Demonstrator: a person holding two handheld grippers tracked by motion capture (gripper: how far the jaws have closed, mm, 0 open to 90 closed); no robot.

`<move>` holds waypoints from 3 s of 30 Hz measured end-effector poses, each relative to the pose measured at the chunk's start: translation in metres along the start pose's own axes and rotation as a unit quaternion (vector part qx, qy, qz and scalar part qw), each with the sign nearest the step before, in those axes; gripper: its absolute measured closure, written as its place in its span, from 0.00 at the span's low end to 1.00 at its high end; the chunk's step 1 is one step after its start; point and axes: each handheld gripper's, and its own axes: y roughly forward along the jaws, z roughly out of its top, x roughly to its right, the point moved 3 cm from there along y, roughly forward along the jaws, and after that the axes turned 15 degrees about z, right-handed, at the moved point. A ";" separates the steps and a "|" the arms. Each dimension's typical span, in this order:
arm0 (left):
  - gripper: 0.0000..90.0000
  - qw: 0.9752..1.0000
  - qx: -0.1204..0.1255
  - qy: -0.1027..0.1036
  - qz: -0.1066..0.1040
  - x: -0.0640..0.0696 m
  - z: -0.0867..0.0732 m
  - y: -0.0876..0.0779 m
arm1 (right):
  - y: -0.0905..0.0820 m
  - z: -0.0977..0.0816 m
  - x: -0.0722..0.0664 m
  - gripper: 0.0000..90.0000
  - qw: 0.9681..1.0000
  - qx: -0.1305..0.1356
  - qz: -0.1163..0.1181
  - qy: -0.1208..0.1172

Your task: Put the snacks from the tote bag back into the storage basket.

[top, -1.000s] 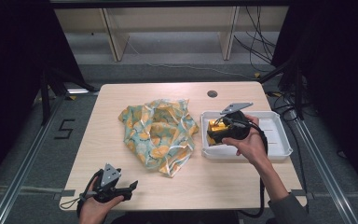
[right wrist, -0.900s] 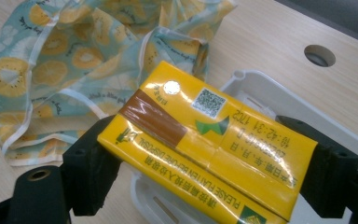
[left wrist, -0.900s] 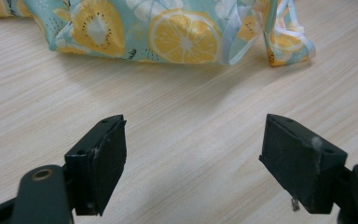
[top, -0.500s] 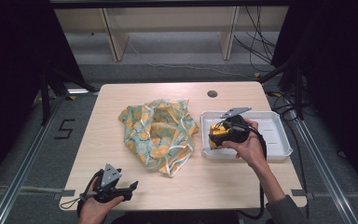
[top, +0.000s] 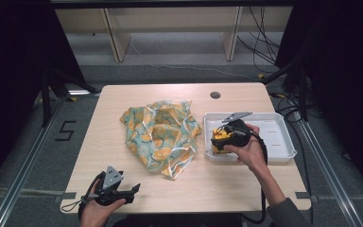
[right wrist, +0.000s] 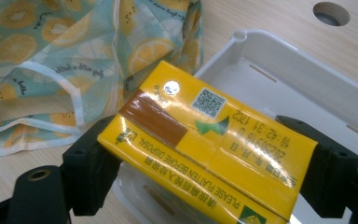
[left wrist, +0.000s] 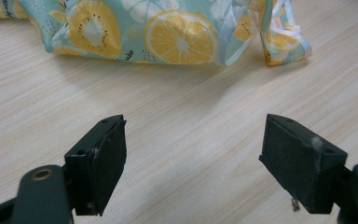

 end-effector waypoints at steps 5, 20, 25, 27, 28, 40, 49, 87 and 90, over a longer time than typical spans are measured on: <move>0.24 1.000 -0.006 0.022 0.000 -0.002 0.000 -0.001 | 0.001 -0.001 0.001 0.22 1.000 -0.015 0.000 -0.008; 0.24 1.000 -0.002 0.014 0.000 -0.001 0.000 0.000 | 0.010 -0.005 -0.003 0.22 1.000 -0.007 -0.001 0.017; 0.24 1.000 -0.008 0.024 0.000 -0.002 0.000 -0.002 | 0.012 -0.006 -0.003 0.22 1.000 -0.012 -0.006 0.007; 0.24 1.000 -0.010 0.026 0.000 -0.003 0.000 -0.002 | 0.012 -0.006 -0.003 0.22 1.000 -0.007 -0.007 0.006; 0.24 1.000 -0.008 0.024 0.000 -0.002 0.000 -0.002 | 0.013 -0.006 -0.002 0.22 1.000 -0.001 -0.009 0.002; 0.24 1.000 -0.002 0.012 -0.001 0.000 0.000 -0.001 | 0.012 -0.010 -0.005 0.21 1.000 0.002 -0.019 0.010; 0.24 1.000 0.000 -0.007 -0.002 0.002 0.000 0.000 | 0.010 -0.010 -0.007 0.21 1.000 0.012 -0.018 0.014; 0.24 1.000 -0.009 0.015 -0.001 -0.002 -0.001 -0.001 | -0.062 -0.035 -0.020 0.38 0.993 0.114 0.032 0.004; 0.24 1.000 -0.008 0.015 0.000 -0.002 0.000 -0.001 | -0.061 -0.038 -0.020 0.36 0.992 0.123 0.036 0.010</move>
